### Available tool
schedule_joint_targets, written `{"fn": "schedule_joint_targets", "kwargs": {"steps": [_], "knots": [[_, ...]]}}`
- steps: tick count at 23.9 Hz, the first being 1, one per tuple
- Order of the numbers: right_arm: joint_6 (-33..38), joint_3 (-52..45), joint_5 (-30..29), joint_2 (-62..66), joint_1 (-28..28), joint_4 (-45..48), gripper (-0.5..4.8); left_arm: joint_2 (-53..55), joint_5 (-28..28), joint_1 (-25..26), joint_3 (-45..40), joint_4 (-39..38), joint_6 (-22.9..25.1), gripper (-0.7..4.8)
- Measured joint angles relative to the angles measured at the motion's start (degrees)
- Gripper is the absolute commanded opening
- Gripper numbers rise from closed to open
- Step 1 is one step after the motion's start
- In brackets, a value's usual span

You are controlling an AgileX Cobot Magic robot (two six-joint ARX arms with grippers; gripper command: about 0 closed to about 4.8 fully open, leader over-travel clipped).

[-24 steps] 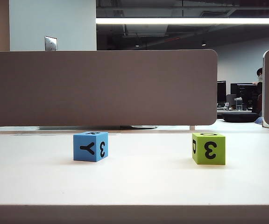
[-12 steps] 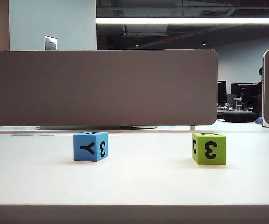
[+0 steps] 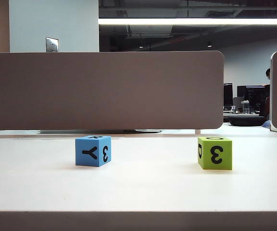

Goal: Stack the letter block on the right onto the letter block on the left.

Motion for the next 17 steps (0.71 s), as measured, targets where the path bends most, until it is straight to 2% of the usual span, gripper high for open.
{"fn": "schedule_joint_targets", "kwargs": {"steps": [3,7,10,12,14,17], "knots": [[0.28,9.68,0.2,12.31,3.43,-5.09,-0.06,5.14,4.37,-4.74,1.07,-1.22,-1.09,-0.06],[0.35,16.17,0.48,20.39,7.98,-13.0,-0.06,9.18,8.39,-6.45,4.2,-4.68,-2.34,-0.06],[-0.09,19.65,3.34,28.02,14.1,-17.42,-0.06,12.81,7.65,-9.05,6.97,-10.64,-2.82,-0.06],[-0.57,20.15,6.45,31.52,17.7,-19.1,0.02,13.77,7.41,-9.2,8.61,-10.95,-2.95,-0.06],[-1.44,20.76,7.52,35.19,21.05,-20.61,0.55,15.87,7.17,-9.6,10.12,-11.8,-3.1,-0.06],[-1.7,20.74,13.16,39.23,26.51,-24.22,0.79,18.34,3.06,-10.75,12.87,-16.72,-4.07,-0.06]]}}
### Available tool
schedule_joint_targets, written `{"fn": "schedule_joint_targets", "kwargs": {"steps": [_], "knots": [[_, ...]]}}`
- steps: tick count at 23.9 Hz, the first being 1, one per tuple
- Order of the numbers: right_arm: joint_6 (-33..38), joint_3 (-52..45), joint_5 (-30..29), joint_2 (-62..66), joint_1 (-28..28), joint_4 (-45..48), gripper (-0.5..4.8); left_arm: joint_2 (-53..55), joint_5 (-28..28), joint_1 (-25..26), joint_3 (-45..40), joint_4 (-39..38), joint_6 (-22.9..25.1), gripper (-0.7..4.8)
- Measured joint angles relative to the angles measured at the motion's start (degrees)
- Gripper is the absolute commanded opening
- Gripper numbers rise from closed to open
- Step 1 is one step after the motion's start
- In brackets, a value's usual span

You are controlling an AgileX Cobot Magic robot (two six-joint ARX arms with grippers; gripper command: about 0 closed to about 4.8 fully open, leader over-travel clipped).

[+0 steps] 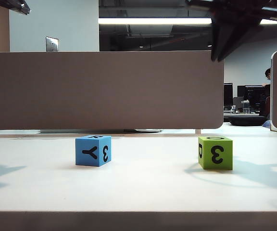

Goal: Stack the letter block on the right onto the letter block on the left.

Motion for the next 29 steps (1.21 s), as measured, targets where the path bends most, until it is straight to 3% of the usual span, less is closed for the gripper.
{"fn": "schedule_joint_targets", "kwargs": {"steps": [1,3,6,12,17,26,29], "knots": [[0.02,0.0,0.52,0.44,0.55,-0.11,1.15,0.48,-0.2,-0.24,0.98,-0.94,0.0,-0.06],[0.13,0.68,1.09,2.01,1.29,-0.15,4.79,2.27,-0.94,-0.31,3.69,-2.82,0.0,-0.06],[1.33,0.85,1.05,2.73,1.64,-0.22,4.79,5.16,-2.86,-2.86,8.46,-9.2,0.04,-0.06],[7.45,1.01,0.11,4.5,1.27,-1.4,4.79,8.15,-3.91,-4.7,12.02,-14.84,0.04,-0.06],[11.89,0.92,1.25,12.17,1.25,-6.03,4.79,8.11,-5.35,-5.25,12.02,-15.76,2.1,-0.06],[16.79,0.96,0.55,21.75,1.2,-3.87,4.79,8.07,-5.51,-7.26,12.02,-16.55,3.17,-0.06],[18.49,0.96,-0.31,22.18,1.18,-2.36,3.94,7.96,-5.55,-8.24,12.04,-16.72,5.38,-0.06]]}}
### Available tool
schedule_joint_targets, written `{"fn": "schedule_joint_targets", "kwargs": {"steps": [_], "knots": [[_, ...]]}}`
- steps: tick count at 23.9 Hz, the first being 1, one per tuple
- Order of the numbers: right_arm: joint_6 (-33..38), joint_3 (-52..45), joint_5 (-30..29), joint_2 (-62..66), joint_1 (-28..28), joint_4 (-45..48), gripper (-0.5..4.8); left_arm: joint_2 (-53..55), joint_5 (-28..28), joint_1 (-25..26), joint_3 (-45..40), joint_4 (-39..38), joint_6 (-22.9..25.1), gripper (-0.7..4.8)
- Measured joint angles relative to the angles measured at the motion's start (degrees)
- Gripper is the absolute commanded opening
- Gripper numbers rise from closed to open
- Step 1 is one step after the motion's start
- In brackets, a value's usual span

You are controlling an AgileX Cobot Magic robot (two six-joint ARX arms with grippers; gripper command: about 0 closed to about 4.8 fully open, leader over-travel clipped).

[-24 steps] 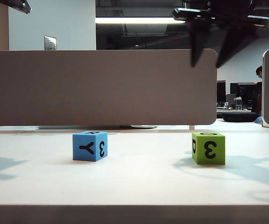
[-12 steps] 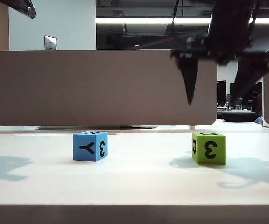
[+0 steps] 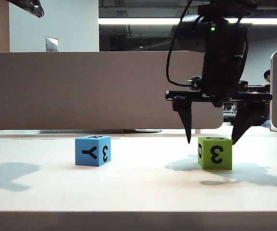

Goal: Stack the letter block on the right onto the letter block on the left.

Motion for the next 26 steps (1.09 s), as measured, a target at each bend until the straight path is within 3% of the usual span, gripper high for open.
{"fn": "schedule_joint_targets", "kwargs": {"steps": [6,9,15,17,21,26], "knots": [[0.2,0.0,-1.22,1.84,-1.66,-0.13,3.92,-0.02,-0.24,-0.02,0.02,0.09,0.26,-0.06],[0.22,0.04,-1.2,1.81,-2.49,-0.07,2.61,-0.04,-0.26,-0.02,1.01,0.13,0.26,-0.06],[0.15,0.15,-2.38,1.79,-2.97,-0.07,2.1,-0.09,-0.48,-0.02,4.35,0.31,0.26,-0.06],[-0.28,0.72,-3.87,1.84,-3.13,-0.26,2.11,-0.07,-0.61,-0.04,5.92,0.24,0.26,-0.06],[-10.19,9.64,-5.01,1.84,-2.82,-0.48,2.12,-0.11,-0.72,-0.04,7.72,0.07,1.2,-0.06],[-17.64,24.79,-12.63,2.01,-0.66,-3.67,2.35,-0.07,-8.09,-0.04,7.72,-5.4,1.79,-0.06]]}}
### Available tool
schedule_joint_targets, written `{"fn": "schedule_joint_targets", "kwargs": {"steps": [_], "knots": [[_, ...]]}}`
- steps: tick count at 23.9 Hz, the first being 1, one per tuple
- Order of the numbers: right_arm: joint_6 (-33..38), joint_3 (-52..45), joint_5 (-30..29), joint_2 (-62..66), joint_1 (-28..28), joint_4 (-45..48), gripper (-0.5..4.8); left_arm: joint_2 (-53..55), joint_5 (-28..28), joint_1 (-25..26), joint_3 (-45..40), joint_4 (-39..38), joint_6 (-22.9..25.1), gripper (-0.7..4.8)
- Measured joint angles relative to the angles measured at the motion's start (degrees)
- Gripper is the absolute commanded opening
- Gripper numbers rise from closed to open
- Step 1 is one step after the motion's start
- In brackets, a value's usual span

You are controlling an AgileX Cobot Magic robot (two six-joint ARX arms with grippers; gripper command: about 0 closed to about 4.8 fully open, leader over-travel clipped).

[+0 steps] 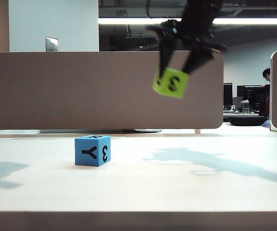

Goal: Stack the letter block on the right onto the letter block on the left.

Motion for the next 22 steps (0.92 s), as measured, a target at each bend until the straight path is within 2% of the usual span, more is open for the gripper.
{"fn": "schedule_joint_targets", "kwargs": {"steps": [8,22], "knots": [[-7.37,15.76,-1.46,11.02,7.8,-4.02,2.47,0.0,-0.9,0.02,0.0,-2.25,0.0,-0.06],[-10.82,16.94,-0.39,19.63,15.63,-6.67,2.47,0.0,-0.87,0.02,0.0,-2.29,0.0,-0.06]]}}
